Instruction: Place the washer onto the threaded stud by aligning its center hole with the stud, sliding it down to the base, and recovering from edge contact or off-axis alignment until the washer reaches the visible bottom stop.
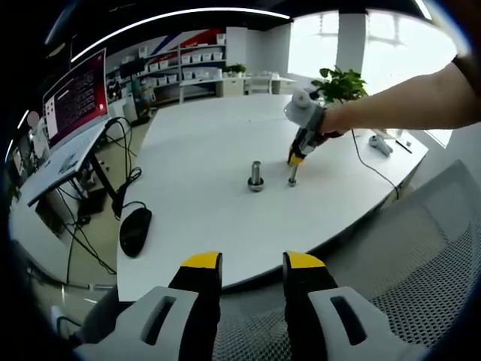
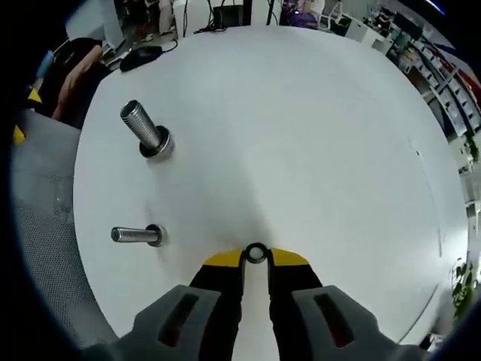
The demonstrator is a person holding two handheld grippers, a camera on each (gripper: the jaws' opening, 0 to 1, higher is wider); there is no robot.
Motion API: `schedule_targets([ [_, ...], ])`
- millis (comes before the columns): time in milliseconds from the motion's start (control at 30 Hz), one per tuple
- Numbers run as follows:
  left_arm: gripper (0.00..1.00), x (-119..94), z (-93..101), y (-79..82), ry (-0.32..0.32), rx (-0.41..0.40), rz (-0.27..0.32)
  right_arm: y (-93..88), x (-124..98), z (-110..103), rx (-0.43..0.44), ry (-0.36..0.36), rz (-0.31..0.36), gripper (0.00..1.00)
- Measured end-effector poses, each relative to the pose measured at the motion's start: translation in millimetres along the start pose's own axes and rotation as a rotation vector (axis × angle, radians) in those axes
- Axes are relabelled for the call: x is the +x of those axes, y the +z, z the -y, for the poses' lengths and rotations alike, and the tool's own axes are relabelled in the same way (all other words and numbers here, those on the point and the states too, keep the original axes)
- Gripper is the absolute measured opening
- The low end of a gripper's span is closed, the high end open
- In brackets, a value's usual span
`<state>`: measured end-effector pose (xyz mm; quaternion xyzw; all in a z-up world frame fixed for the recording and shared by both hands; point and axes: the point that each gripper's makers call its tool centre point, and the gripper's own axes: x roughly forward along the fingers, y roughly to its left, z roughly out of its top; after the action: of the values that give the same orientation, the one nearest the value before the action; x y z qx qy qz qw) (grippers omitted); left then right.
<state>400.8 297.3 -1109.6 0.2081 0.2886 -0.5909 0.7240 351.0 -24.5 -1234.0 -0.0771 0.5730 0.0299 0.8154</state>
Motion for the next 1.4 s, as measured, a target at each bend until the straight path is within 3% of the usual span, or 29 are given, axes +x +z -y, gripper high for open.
schedule_targets([
  [267,0.31,0,-0.1,-0.1,0.000,0.001,-0.002,13.7,-15,-14,-0.016,0.025,0.048,0.13],
  [533,0.31,0,-0.1,0.3,0.003,-0.003,0.002,24.8,-37,-20,0.047,0.071,0.098,0.13],
  [833,0.31,0,-0.6,0.8,0.005,-0.007,0.008,26.1,-60,-41,0.025,0.097,0.110,0.13],
  [1033,0.31,-1,-0.7,1.0,0.005,-0.008,0.010,24.1,-55,-48,-0.024,0.119,0.087,0.13],
  [1233,0.31,-1,-0.4,1.0,0.005,-0.009,0.011,26.2,-61,-68,-0.039,0.158,0.105,0.13],
  [1400,0.31,-1,-0.3,1.4,0.006,-0.010,0.013,30.1,-58,-73,-0.054,0.172,0.104,0.13],
])
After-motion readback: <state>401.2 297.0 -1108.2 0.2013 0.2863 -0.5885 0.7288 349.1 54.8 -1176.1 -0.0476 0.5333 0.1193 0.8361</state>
